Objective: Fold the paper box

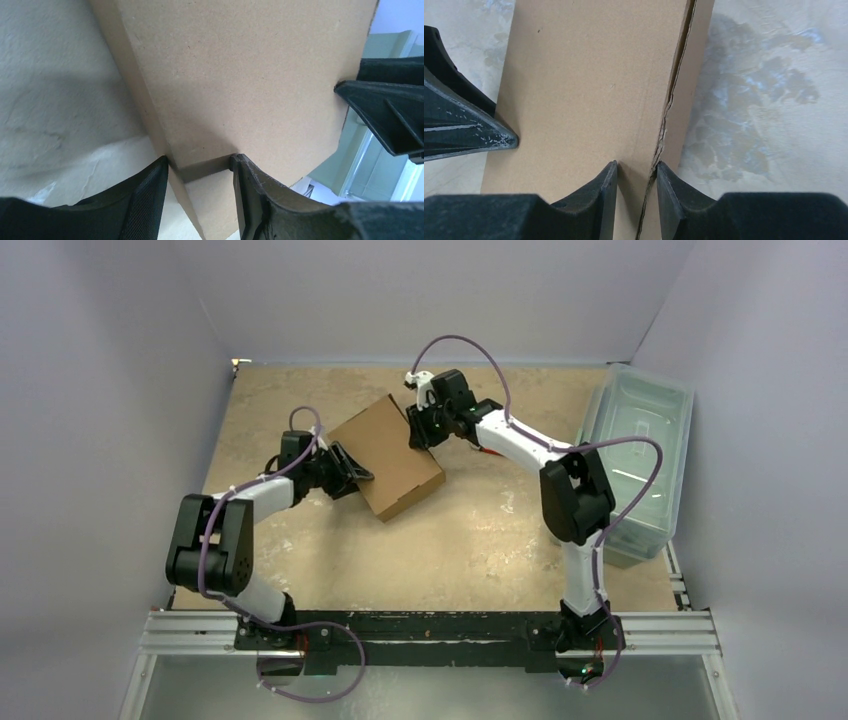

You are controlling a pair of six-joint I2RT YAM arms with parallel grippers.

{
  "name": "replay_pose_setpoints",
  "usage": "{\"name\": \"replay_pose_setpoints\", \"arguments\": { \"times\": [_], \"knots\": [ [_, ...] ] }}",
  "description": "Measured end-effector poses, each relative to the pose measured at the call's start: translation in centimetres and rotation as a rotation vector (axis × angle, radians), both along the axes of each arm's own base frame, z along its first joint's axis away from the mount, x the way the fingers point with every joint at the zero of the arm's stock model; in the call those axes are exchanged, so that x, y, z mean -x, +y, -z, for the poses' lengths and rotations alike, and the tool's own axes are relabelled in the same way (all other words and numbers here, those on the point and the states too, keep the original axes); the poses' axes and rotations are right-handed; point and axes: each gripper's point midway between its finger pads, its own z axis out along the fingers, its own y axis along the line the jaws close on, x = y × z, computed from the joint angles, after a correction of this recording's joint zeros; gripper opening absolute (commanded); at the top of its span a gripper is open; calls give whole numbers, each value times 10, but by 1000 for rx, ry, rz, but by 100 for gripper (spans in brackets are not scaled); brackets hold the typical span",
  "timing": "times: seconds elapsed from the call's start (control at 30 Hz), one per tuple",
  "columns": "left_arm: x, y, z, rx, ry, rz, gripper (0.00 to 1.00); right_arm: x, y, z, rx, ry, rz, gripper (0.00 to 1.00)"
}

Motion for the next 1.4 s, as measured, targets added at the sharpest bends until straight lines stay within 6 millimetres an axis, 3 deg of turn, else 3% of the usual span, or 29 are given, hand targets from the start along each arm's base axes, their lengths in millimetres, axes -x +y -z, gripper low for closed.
{"name": "replay_pose_setpoints", "arguments": {
  "times": [0.3,0.43,0.57,0.67,0.77,0.87,1.0,1.13,1.27,1.4],
  "knots": [
    [-34,-15,-4,44,-19,3,48,-12,-13,-43,38,-134,29,29],
    [-48,-19,-6,66,-37,1,48,-11,-9,-66,59,-208,23,29],
    [-55,-20,-5,64,-44,-4,48,-2,11,-89,54,-283,-11,30],
    [-56,-20,3,55,-33,-11,48,16,39,-106,15,-305,-74,31],
    [-54,-24,9,48,-20,-5,48,49,70,-106,-7,-278,-172,33],
    [-55,-24,9,43,-24,-6,49,77,94,-93,-6,-234,-255,34],
    [-52,-10,10,29,-21,-44,50,94,109,-66,13,-168,-316,36],
    [-41,26,6,23,-15,-129,51,102,113,-57,7,-115,-380,38],
    [-41,54,-5,11,-42,-184,57,116,118,-88,-58,-134,-511,39],
    [-39,59,-22,-5,-94,-161,68,134,110,-145,-154,-211,-638,40]
  ]
}}
